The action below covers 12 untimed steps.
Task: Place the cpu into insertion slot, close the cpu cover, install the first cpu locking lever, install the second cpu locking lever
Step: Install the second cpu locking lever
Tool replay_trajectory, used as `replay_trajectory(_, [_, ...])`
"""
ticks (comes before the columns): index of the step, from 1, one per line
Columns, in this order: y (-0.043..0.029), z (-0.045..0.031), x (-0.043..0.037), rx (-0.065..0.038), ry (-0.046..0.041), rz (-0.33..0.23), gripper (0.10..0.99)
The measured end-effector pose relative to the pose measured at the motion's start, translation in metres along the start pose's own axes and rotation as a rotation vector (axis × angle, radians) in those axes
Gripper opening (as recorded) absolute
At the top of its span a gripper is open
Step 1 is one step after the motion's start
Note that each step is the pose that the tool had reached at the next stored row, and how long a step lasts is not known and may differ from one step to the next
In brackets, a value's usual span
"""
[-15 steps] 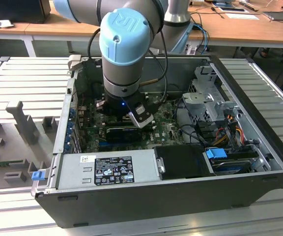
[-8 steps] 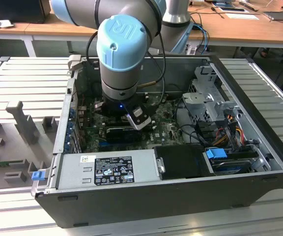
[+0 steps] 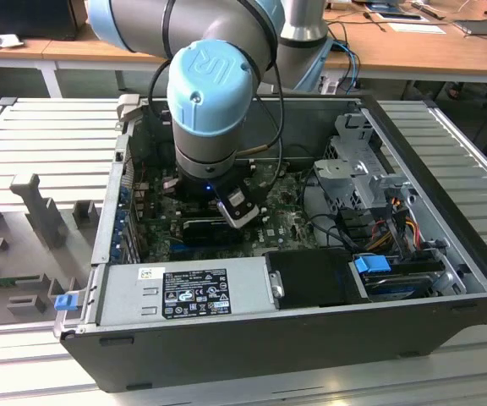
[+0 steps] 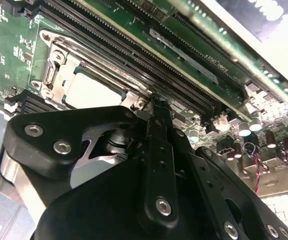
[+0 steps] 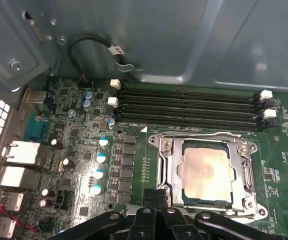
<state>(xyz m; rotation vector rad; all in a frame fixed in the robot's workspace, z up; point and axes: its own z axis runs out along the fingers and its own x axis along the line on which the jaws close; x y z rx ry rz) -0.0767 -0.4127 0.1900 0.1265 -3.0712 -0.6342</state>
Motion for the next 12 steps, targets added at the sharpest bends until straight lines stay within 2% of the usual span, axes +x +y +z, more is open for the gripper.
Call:
replay_trajectory(1, [-0.0003,0.0003,0.0001,-0.004,-0.0001,0.0,0.106])
replay_trajectory(3, [0.001,-0.0028,0.0,-0.005,-0.0003,0.0,0.106])
replay_trajectory(9, [0.009,-0.021,-0.0002,-0.005,-0.0002,0.0,0.106])
replay_trajectory(12, [0.0091,-0.0212,-0.0002,-0.005,-0.0004,0.0,0.106])
